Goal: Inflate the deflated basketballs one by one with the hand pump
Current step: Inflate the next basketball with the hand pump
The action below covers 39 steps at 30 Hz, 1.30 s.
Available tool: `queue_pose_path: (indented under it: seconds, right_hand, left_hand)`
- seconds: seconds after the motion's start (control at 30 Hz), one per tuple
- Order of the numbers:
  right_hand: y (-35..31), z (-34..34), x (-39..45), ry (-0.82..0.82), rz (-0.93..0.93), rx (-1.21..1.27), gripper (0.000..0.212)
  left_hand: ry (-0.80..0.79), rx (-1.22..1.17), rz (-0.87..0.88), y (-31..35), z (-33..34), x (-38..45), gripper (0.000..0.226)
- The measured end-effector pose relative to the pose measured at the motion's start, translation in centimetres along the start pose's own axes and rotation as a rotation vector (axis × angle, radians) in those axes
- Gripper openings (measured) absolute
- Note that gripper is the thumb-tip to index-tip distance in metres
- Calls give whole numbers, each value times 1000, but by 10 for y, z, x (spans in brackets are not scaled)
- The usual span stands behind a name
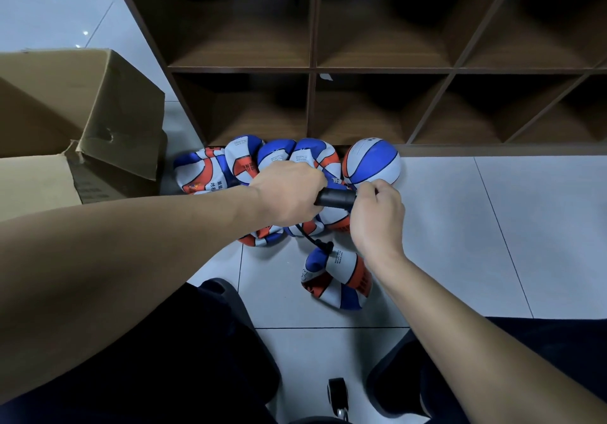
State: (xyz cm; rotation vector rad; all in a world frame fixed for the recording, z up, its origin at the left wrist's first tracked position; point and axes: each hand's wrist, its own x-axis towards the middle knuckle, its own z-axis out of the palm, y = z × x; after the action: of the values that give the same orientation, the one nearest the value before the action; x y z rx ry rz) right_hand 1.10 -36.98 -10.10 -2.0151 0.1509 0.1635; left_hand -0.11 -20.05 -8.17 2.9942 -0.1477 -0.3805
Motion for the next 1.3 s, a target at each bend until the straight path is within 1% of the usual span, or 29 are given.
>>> queue_pose_path:
  seconds: [0.1,0.2,0.27,0.43,0.53,0.6,0.67,0.73,0.83,0.93,1.07,1.3]
  right_hand:
    - [-1,-2,2,-34,-12,-20,30]
    - [-1,-10,8,-65,-76,-71,28]
    - [2,-17,13,-58,-94,-87,28]
    - [10,-45,31,14,9,-20,38]
    - [15,-64,46,127,104,82,29]
    - [20,-70,51,123,130,82,29]
    - [21,-67,45,99,105,64,30]
    - [19,-59,35,69,97,58,34]
    - [17,-47,23,44,93,40,48]
    - [14,-38,20,25,111,64,46]
    - [8,-25,16,-5,90,66,40]
    - [-6,-16,16,-9,26,80,47]
  left_hand:
    - [17,27,24,-1,1,3,10]
    - [64,16,37,-4,3,7,17]
    - [82,5,50,-3,6,8,21]
    - [40,-11,28,-8,9,7,24]
    - [34,-6,8,-16,7,5,25]
    - [18,4,-6,-17,7,4,26]
    - [10,25,-14,-17,7,4,27]
    - [-7,31,-18,-18,4,5,23]
    - [-18,15,-17,-14,2,4,21]
    - [-9,18,-21,-5,5,3,16]
    - [-9,20,-22,-3,1,1,11]
    - [46,-16,-46,4,-4,4,16]
